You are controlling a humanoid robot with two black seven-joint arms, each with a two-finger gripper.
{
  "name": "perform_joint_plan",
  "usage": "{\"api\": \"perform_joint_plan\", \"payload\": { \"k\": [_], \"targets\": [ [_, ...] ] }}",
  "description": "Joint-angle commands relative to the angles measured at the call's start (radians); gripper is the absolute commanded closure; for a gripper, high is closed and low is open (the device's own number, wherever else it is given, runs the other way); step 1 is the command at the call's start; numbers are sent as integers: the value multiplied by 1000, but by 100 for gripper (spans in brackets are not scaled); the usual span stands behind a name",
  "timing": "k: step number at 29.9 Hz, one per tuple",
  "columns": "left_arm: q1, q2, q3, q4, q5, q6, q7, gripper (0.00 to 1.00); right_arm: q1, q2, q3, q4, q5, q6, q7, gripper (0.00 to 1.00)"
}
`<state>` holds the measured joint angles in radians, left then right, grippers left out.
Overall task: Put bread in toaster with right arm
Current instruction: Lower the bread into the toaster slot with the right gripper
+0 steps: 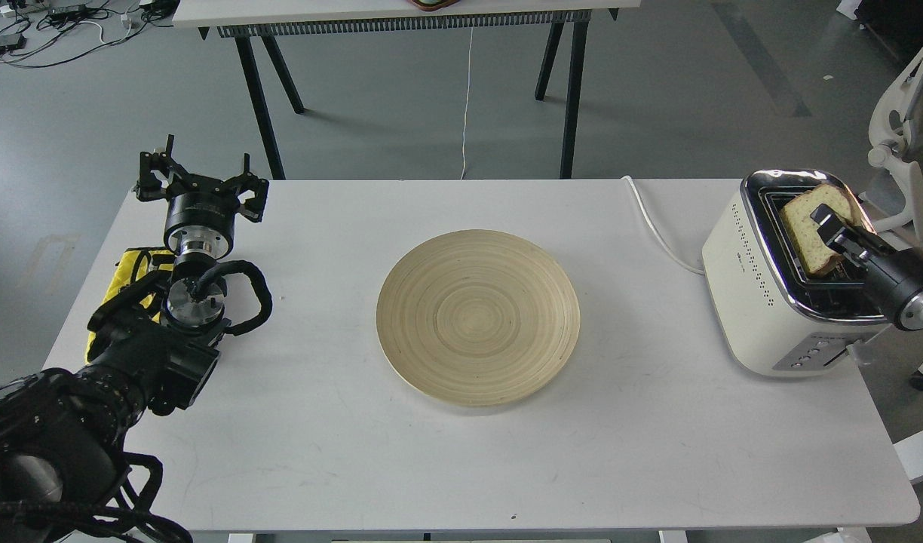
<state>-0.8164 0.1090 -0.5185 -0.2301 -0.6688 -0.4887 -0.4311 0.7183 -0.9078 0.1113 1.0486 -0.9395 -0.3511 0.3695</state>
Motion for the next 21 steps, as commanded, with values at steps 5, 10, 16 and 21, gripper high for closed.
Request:
{"api": "perform_joint_plan", "payload": {
  "k": [5, 10, 16, 21],
  "targets": [
    [-1, 0, 0, 0, 0, 0, 0, 0, 7, 12, 1, 5, 8, -2, 2, 35],
    [0, 0, 0, 0, 0, 0, 0, 0, 18, 14, 5, 8, 10, -2, 2, 19],
    [0, 0, 0, 0, 0, 0, 0, 0, 27, 3, 22, 25, 11, -2, 3, 9],
    [0, 0, 0, 0, 0, 0, 0, 0, 35, -66, 80, 99, 16, 7, -1, 7]
  ]
}}
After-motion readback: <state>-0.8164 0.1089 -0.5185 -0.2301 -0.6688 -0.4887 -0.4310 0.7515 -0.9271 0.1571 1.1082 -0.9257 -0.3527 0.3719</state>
